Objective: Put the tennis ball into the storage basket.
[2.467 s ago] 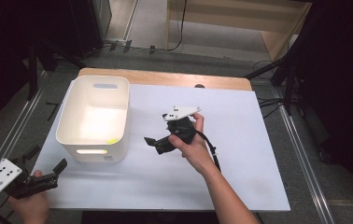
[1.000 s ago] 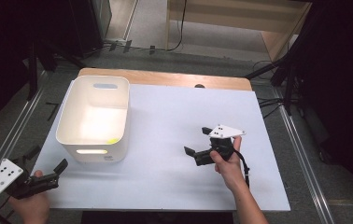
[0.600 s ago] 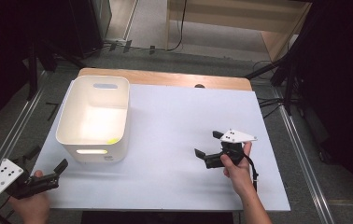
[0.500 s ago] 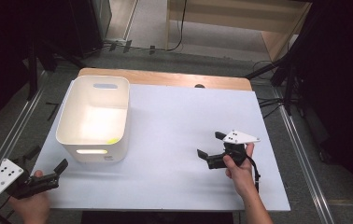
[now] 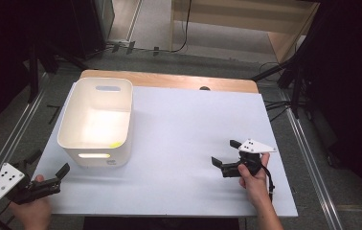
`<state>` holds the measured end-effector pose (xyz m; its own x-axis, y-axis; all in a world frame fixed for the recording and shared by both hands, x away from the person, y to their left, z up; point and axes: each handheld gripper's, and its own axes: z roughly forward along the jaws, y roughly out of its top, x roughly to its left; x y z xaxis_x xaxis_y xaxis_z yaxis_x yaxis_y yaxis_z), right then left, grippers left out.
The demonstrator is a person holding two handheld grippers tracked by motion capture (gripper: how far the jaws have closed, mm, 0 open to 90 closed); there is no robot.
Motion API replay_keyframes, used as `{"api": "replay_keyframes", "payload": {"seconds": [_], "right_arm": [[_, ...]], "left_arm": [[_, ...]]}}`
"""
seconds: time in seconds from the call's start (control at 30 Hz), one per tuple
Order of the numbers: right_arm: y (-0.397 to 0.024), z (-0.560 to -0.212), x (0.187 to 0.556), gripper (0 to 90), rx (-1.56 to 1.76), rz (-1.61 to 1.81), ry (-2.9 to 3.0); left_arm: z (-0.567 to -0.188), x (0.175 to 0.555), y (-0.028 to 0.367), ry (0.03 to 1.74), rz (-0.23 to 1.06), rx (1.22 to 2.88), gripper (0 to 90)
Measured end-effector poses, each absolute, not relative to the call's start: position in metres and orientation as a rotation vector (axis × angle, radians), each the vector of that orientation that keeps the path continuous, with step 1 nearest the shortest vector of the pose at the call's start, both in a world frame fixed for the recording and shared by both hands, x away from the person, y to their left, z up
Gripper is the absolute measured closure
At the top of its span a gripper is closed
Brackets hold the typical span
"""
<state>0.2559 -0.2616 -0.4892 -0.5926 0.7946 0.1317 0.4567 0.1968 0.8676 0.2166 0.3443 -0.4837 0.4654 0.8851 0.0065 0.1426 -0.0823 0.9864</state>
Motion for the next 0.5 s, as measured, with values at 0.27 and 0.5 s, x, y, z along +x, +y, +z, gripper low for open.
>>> {"api": "replay_keyframes", "payload": {"seconds": [0.27,0.5], "right_arm": [[-0.273,-0.497,0.248,0.0,1.209,1.368,2.108],[-0.279,-0.502,0.24,0.0,1.238,1.372,2.082]], "left_arm": [[-0.484,0.217,0.344,0.929,0.794,1.546,0.0],[-0.483,0.216,0.345,0.929,0.792,1.545,0.0]]}}
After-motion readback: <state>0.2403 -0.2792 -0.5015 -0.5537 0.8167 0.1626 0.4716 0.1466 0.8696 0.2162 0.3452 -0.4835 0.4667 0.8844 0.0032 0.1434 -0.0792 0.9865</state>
